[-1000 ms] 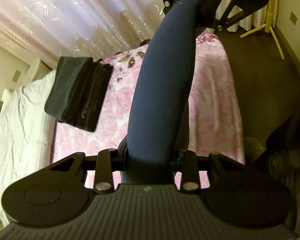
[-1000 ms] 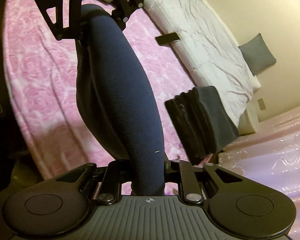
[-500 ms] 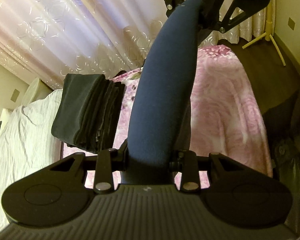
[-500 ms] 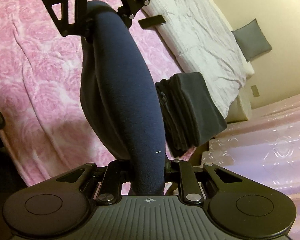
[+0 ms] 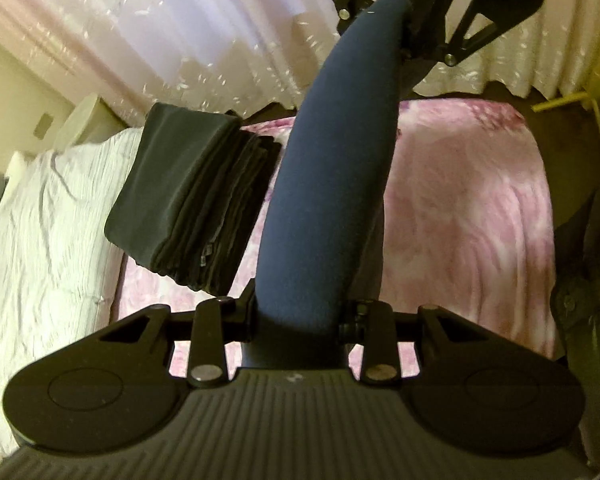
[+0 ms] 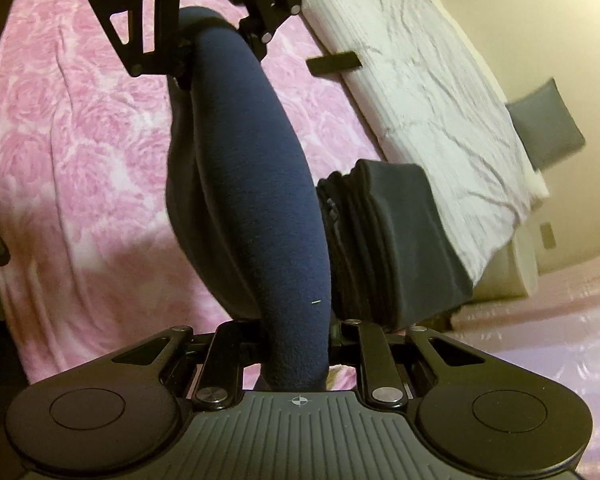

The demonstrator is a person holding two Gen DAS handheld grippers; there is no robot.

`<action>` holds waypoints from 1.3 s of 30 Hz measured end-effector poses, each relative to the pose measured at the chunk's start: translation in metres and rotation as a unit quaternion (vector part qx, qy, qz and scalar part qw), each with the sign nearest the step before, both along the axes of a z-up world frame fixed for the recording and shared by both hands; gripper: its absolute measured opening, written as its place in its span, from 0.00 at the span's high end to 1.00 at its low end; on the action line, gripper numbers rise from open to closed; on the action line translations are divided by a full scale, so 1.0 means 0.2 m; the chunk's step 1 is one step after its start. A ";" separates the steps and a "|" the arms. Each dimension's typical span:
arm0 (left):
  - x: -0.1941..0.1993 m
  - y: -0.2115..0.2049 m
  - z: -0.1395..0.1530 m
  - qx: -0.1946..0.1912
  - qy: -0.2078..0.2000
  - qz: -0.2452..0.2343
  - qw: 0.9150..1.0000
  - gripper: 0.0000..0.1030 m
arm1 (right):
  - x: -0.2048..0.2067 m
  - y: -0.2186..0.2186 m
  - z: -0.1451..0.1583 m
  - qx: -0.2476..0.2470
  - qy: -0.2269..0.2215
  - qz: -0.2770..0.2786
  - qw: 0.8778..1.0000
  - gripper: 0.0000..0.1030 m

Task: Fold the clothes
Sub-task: 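Lower the navy garment onto the dark clothes stack with both grippers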

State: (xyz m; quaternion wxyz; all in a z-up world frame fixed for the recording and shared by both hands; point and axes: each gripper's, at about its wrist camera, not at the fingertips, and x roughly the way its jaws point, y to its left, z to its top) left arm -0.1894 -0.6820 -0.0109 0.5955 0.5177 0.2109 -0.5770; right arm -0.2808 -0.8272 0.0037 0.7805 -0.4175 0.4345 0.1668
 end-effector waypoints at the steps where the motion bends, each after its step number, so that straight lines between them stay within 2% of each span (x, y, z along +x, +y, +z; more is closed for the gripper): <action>1: 0.02 -0.05 0.02 -0.002 -0.001 0.009 1.000 0.71 | 0.03 -0.06 0.02 0.003 -0.005 0.008 1.000 0.83; 6: 0.20 -0.28 0.18 -0.021 -0.042 0.040 0.998 0.71 | 0.27 -0.31 0.16 0.001 -0.048 0.032 0.998 0.83; 10: 0.46 -0.47 0.32 -0.048 -0.098 0.040 0.993 0.70 | 0.53 -0.44 0.27 -0.013 -0.103 0.029 0.994 0.83; 13: 0.68 -0.61 0.37 -0.067 -0.123 0.042 0.989 0.70 | 0.77 -0.54 0.33 -0.022 -0.134 0.021 0.990 0.83; 18: 1.01 -0.86 0.33 -0.096 -0.170 0.044 0.980 0.70 | 1.17 -0.71 0.33 -0.047 -0.163 0.003 0.986 0.83; 21: 1.13 -0.97 0.29 -0.126 -0.218 0.049 0.967 0.70 | 1.31 -0.78 0.31 -0.064 -0.211 -0.016 0.975 0.83; 23: 1.18 -1.02 0.20 -0.146 -0.245 0.053 0.957 0.70 | 1.36 -0.81 0.24 -0.070 -0.244 -0.032 0.967 0.83; 24: 1.19 -1.04 0.11 -0.146 -0.254 0.050 0.955 0.70 | 1.38 -0.82 0.18 -0.072 -0.258 -0.040 0.963 0.83; 26: 1.19 -1.07 -0.14 -0.128 -0.259 0.040 0.957 0.69 | 1.39 -0.82 -0.06 -0.086 -0.259 -0.042 0.961 0.83; 28: 1.18 -1.09 -0.43 -0.093 -0.246 0.027 0.965 0.69 | 1.40 -0.82 -0.36 -0.107 -0.227 -0.034 0.967 0.83; 30: 1.15 -1.09 -0.71 -0.042 -0.219 0.013 0.975 0.67 | 1.40 -0.81 -0.62 -0.100 -0.156 -0.033 0.982 0.83; 31: 1.13 -1.09 -0.80 -0.026 -0.213 0.010 0.977 0.66 | 1.38 -0.80 -0.70 -0.094 -0.132 -0.032 0.986 0.83; 34: 1.06 -1.05 -0.90 -0.034 -0.244 0.000 0.969 0.61 | 1.30 -0.77 -0.79 -0.102 -0.141 -0.031 0.984 0.79; 37: 1.04 -1.00 -0.89 -0.041 -0.251 -0.011 0.967 0.56 | 1.26 -0.79 -0.79 -0.097 -0.147 -0.029 0.984 0.73; 39: 1.03 -0.97 -0.87 -0.042 -0.257 -0.017 0.965 0.55 | 1.25 -0.78 -0.80 -0.092 -0.151 -0.035 0.984 0.73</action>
